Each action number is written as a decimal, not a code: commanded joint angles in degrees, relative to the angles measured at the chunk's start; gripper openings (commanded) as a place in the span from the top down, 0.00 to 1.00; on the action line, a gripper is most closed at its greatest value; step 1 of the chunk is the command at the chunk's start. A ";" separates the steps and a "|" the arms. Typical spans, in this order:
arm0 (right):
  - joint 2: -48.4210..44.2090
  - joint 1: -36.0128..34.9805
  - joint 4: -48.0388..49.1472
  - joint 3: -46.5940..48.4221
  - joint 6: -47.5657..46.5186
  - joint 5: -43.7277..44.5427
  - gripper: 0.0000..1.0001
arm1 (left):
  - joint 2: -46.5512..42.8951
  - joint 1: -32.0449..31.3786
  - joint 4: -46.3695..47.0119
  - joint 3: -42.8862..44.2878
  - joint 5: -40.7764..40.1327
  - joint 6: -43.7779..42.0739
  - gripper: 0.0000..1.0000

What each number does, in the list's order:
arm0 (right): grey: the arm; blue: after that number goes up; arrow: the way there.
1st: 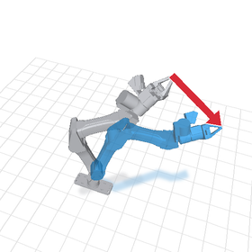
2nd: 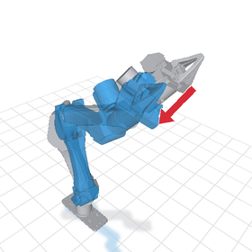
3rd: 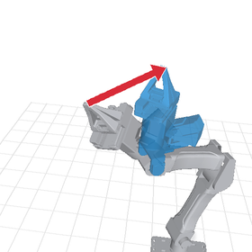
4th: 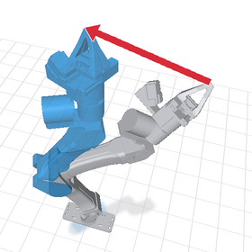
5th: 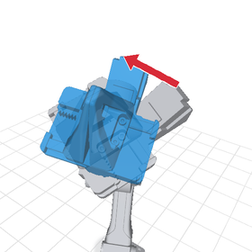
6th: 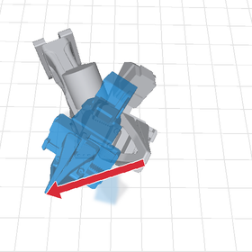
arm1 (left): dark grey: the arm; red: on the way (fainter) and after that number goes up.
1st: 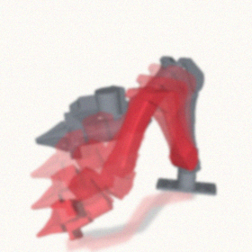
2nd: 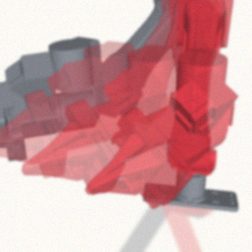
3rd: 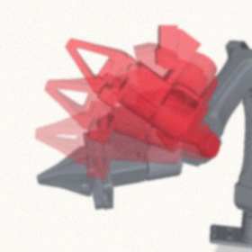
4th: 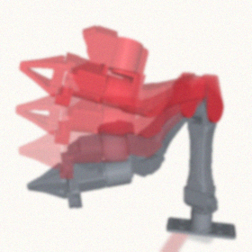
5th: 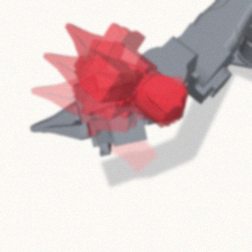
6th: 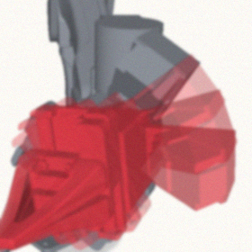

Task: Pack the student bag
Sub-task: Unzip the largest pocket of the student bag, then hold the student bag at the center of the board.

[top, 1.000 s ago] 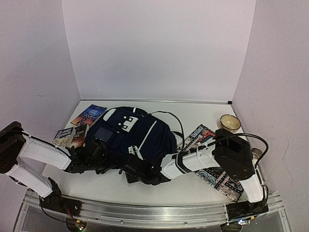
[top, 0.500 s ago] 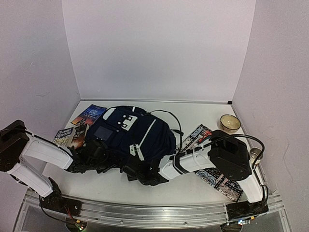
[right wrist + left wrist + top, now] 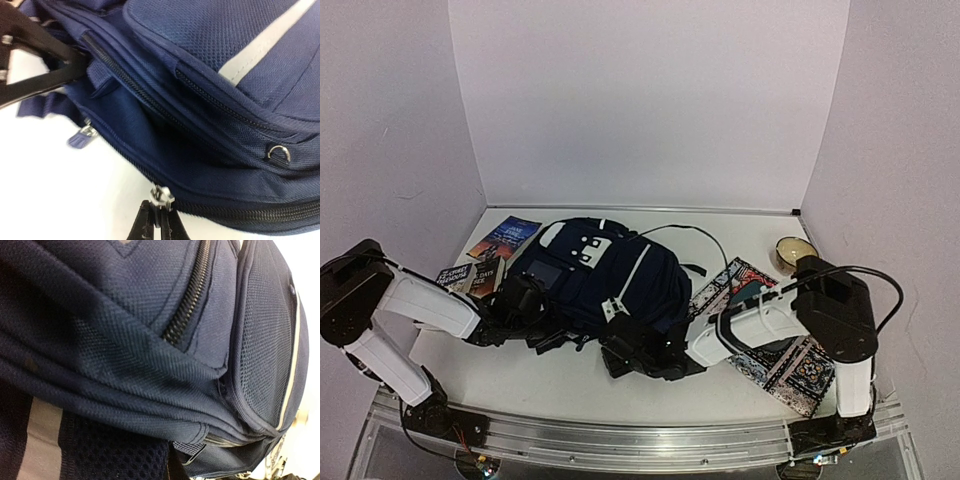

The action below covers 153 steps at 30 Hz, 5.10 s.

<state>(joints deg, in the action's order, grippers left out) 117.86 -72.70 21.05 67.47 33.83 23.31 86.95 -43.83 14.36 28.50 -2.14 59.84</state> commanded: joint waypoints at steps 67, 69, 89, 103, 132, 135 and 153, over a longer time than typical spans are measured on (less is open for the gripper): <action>-6.18 4.85 -8.37 12.11 -9.90 -18.48 1.00 | -2.74 5.58 0.39 4.12 2.75 0.14 0.99; -8.76 4.96 -9.82 9.42 -10.10 -17.36 1.00 | -2.79 6.30 -0.15 4.34 1.01 -1.41 1.00; -24.40 13.08 -20.96 -1.50 -11.26 -13.25 1.00 | -4.46 19.80 -21.39 14.03 -9.80 -25.31 1.00; -7.50 9.38 -10.30 12.42 -4.67 -22.59 1.00 | -12.29 20.32 -21.57 13.31 5.51 -16.10 0.48; -6.75 5.64 -6.97 14.98 -6.80 -23.76 1.00 | -8.62 5.59 -4.94 1.34 -2.24 3.40 0.89; -10.12 5.72 -8.56 11.63 -7.11 -20.79 1.00 | -8.17 5.58 -5.33 0.56 -5.14 2.76 1.00; -28.72 17.61 -14.98 -7.92 -7.52 -14.70 1.00 | -18.21 16.17 -17.40 -1.81 -14.56 -6.97 1.00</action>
<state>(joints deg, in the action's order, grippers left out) 96.29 -59.97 17.37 62.75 27.25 1.58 70.54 -37.57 10.03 29.24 2.89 58.26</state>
